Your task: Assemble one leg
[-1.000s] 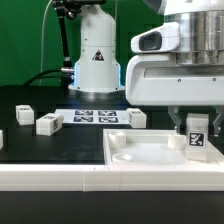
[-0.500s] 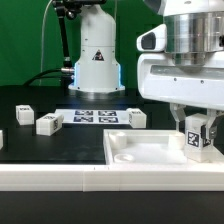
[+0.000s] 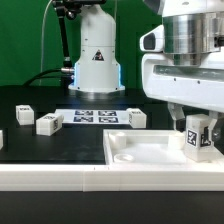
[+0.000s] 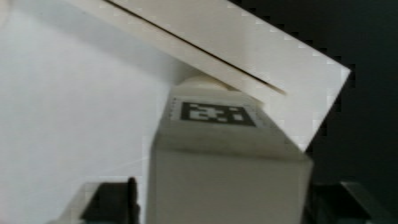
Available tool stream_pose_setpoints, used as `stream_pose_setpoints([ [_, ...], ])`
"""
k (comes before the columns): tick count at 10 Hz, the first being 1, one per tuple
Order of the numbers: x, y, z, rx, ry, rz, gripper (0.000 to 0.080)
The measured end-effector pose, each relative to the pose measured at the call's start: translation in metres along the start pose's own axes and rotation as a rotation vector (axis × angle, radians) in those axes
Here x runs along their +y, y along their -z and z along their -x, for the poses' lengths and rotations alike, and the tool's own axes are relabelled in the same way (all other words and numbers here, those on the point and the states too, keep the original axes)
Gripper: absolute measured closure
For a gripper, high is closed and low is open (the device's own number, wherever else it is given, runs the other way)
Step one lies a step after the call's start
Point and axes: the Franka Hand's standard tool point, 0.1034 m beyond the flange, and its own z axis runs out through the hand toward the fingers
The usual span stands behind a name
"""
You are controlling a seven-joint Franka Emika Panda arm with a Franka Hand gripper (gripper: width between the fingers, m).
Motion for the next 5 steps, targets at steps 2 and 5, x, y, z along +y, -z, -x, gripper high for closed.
stream_pose_setpoints([
  [2, -0.002, 0.001, 0.002, 0.002, 0.097, 0.001, 0.016],
  [5, -0.007, 0.001, 0.014, -0.001, 0.395, 0.009, 0.0153],
])
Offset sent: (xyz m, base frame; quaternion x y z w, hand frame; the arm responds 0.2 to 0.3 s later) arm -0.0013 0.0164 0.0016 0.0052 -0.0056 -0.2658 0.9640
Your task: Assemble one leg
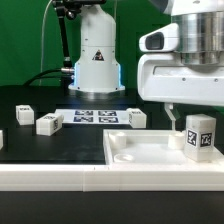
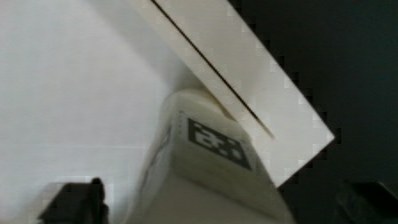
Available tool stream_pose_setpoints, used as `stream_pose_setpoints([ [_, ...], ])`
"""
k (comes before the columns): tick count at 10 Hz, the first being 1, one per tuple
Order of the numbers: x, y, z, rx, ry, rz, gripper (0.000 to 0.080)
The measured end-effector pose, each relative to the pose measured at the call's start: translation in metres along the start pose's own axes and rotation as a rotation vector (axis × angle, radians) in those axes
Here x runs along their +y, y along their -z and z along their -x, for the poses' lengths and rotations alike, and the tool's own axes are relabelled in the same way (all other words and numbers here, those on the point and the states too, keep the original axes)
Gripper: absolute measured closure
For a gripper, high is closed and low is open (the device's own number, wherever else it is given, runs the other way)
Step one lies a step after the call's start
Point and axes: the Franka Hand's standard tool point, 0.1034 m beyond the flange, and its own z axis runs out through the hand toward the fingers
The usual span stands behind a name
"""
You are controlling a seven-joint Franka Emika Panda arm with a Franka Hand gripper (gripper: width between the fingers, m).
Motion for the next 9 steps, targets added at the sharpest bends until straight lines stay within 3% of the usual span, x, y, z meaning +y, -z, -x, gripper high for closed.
stream_pose_setpoints([
  [4, -0.0065, 0.0037, 0.0036, -0.001, 0.377, 0.015, 0.0151],
  [9, -0.0011, 0.0014, -0.0019, 0.028, 0.711, 0.032, 0.0151],
])
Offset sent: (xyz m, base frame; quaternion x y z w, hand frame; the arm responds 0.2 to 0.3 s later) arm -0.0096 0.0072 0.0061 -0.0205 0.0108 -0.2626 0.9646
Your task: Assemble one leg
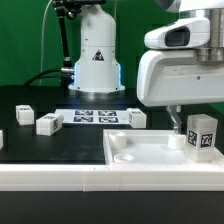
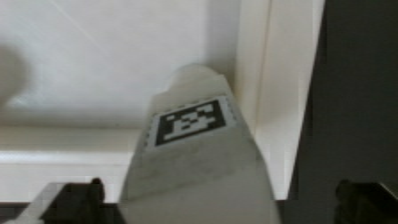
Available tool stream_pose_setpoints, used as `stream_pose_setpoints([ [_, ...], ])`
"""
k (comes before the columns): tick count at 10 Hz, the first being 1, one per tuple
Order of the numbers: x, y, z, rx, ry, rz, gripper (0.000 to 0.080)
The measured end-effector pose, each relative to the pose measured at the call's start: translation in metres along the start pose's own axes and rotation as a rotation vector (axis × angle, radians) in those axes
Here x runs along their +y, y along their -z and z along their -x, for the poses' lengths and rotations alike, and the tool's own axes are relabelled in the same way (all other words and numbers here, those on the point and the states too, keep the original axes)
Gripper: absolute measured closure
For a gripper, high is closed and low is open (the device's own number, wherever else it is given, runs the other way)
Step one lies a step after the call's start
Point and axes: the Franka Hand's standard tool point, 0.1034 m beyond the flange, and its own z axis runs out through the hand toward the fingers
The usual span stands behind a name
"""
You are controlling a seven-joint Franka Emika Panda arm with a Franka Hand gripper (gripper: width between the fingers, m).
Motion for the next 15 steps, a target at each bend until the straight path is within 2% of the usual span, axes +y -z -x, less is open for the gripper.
stream_pose_setpoints([
  [2, 0.001, 0.0, 0.0, 0.0, 0.002, 0.0, 0.0151],
  [4, 0.001, 0.0, 0.0, 0.0, 0.002, 0.0, 0.0424],
  [5, 0.001, 0.0, 0.0, -0.001, -0.003, 0.0, 0.0424],
  [6, 0.003, 0.0, 0.0, -0.001, -0.025, 0.002, 0.0508],
  [8, 0.006, 0.0, -0.002, -0.003, -0.101, -0.011, 0.0508],
  [9, 0.008, -0.001, -0.001, -0.006, -0.214, -0.026, 0.0508],
  [11, 0.011, -0.002, -0.001, -0.009, -0.468, -0.034, 0.0508],
  [15, 0.014, -0.002, 0.0, -0.021, -0.846, -0.031, 0.0508],
])
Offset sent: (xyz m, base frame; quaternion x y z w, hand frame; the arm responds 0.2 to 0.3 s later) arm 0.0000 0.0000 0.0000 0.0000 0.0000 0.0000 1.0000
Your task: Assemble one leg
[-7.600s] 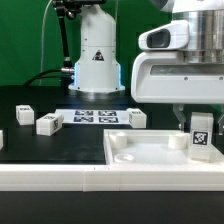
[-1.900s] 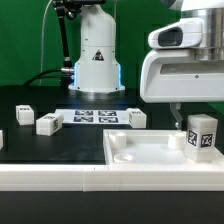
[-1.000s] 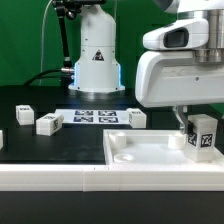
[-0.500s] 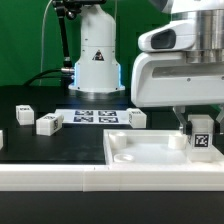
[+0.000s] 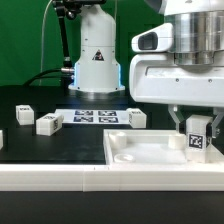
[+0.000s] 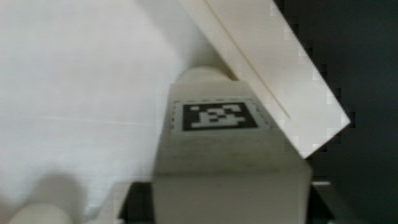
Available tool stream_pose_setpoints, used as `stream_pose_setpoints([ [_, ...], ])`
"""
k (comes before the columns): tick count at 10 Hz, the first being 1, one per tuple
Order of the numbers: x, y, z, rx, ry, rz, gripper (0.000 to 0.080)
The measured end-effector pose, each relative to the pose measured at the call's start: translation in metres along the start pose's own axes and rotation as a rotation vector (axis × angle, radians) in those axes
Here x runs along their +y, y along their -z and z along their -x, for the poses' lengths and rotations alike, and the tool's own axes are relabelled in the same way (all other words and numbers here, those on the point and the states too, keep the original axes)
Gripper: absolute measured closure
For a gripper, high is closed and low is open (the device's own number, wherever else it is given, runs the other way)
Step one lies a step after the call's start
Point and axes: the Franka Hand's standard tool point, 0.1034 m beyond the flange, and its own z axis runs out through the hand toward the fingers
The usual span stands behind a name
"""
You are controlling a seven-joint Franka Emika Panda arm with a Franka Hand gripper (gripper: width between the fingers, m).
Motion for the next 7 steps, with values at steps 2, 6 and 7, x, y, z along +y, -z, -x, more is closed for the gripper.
stream_pose_setpoints([
  [2, 0.0024, -0.0001, 0.0028, 0.012, -0.257, -0.005, 0.0508],
  [6, 0.0023, -0.0007, 0.0043, 0.008, -0.418, -0.003, 0.0412],
  [7, 0.0023, -0.001, 0.0046, 0.007, -0.387, -0.002, 0.0412],
])
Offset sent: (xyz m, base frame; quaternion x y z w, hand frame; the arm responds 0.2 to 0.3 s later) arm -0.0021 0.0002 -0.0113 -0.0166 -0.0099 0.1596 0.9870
